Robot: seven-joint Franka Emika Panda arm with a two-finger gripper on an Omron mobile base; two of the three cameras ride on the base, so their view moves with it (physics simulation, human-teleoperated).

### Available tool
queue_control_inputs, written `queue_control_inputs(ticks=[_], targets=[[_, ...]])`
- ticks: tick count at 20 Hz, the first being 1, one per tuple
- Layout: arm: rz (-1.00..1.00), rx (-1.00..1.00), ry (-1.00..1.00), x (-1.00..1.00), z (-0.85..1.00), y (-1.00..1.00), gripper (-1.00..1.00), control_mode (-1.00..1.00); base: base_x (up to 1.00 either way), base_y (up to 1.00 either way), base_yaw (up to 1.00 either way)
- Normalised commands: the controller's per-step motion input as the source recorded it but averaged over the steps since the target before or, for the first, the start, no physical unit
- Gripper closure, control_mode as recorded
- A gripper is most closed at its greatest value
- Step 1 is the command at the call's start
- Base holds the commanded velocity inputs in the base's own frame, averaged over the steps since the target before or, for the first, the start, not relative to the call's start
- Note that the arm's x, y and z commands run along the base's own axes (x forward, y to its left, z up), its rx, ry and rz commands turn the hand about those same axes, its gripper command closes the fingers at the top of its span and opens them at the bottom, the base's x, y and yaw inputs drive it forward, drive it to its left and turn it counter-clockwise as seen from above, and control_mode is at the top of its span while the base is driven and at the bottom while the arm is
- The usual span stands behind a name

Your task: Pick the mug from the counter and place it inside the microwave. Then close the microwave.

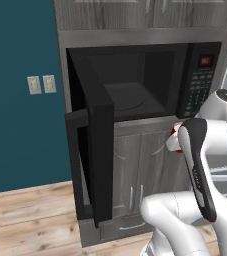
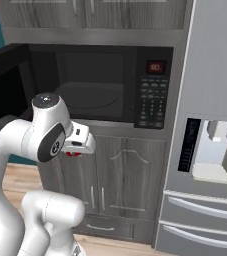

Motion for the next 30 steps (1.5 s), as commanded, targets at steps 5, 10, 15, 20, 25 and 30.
queue_control_inputs(ticks=[5, 10, 15, 20, 25, 30], targets=[[0.00, 0.00, 0.00, 0.00, 0.00, 0.00, 1.00, 1.00, 0.00, -0.13, -0.08], [0.00, 0.00, 0.00, 0.00, 0.00, 0.00, 1.00, 1.00, 0.00, 0.00, -0.01], [0.00, 0.00, 0.00, 0.00, 0.00, 0.00, 1.00, 1.00, 0.00, 0.00, 0.00], [0.00, 0.00, 0.00, 0.00, 0.00, 0.00, 1.00, 1.00, 0.00, 0.00, 0.00], [0.00, 0.00, 0.00, 0.00, 0.00, 0.00, 1.00, -1.00, 0.00, 0.00, 0.00], [0.00, 0.00, 0.00, 0.00, 0.00, 0.01, 1.00, -1.00, 0.00, 0.00, 0.00]])
